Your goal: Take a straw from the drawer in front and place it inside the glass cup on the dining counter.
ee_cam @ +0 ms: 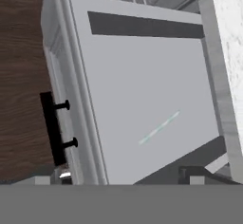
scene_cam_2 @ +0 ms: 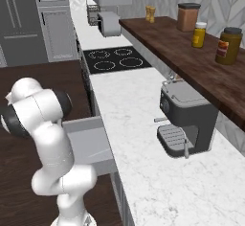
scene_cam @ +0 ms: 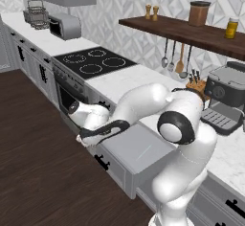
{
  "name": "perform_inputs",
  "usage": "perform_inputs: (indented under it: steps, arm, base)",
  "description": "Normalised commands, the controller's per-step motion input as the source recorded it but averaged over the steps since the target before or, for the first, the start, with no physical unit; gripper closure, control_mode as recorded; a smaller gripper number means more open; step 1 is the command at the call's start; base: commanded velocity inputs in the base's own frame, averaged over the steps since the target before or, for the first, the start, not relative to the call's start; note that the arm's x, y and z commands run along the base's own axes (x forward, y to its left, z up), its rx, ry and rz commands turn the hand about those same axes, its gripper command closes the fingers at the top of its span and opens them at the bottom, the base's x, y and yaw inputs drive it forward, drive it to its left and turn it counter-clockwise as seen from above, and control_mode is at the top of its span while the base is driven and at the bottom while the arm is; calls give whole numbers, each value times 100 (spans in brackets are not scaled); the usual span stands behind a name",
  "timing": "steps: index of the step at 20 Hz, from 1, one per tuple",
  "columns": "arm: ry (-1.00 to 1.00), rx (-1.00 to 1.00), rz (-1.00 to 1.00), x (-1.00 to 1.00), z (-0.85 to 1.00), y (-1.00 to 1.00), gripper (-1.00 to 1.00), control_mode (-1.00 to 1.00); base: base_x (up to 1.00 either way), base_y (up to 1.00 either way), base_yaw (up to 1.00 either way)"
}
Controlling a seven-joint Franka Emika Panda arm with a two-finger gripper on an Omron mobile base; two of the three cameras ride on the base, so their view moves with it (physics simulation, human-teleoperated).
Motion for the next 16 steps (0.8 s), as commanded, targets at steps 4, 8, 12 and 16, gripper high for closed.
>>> perform_inputs:
  steps: [4,8,12,16]
  arm:
    - [11,11,-6,58,18,-83,-100,-100]
    - [7,2,0,44,-17,-50,-100,-100]
    - [18,6,0,54,-49,-33,-100,-100]
    - [21,12,0,52,-70,-2,-100,-100]
  base:
    - [0,0,0]
    - [0,0,0]
    - [0,0,0]
    - [0,0,0]
